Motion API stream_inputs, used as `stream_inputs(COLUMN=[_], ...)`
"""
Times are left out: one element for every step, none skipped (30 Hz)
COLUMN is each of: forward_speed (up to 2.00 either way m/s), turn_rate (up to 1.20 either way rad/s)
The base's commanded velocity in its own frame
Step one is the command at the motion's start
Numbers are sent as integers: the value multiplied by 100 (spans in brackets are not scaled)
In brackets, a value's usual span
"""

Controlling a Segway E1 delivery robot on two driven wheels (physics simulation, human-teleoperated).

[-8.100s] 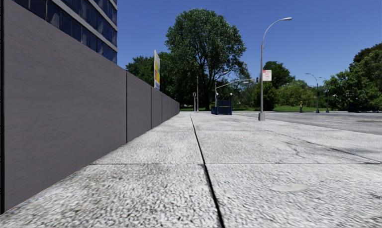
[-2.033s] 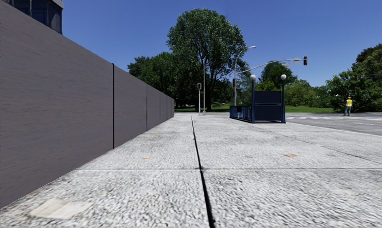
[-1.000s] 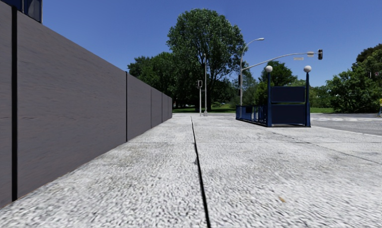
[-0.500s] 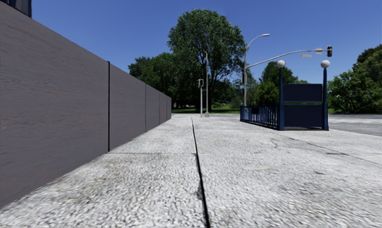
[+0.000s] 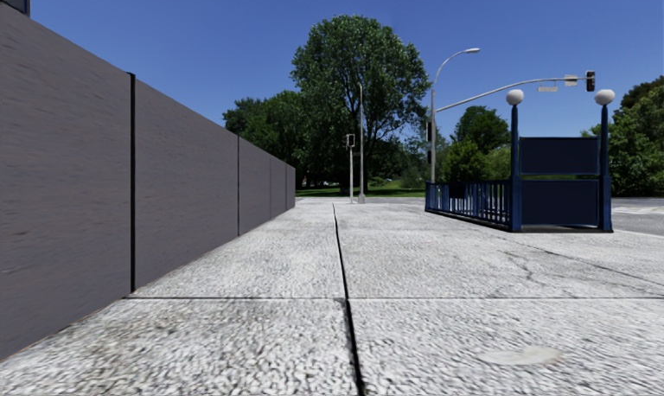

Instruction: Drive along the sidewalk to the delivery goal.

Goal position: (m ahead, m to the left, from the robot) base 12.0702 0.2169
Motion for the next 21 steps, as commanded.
stream_inputs(forward_speed=[200,200,200,200,200,200,200,200,200,200,200,200,200,200,200,200,200,200,200,200,200], turn_rate=[0,0,0,0,0,0,0,0,0,0,0,0,0,0,0,0,0,0,0,0,0])
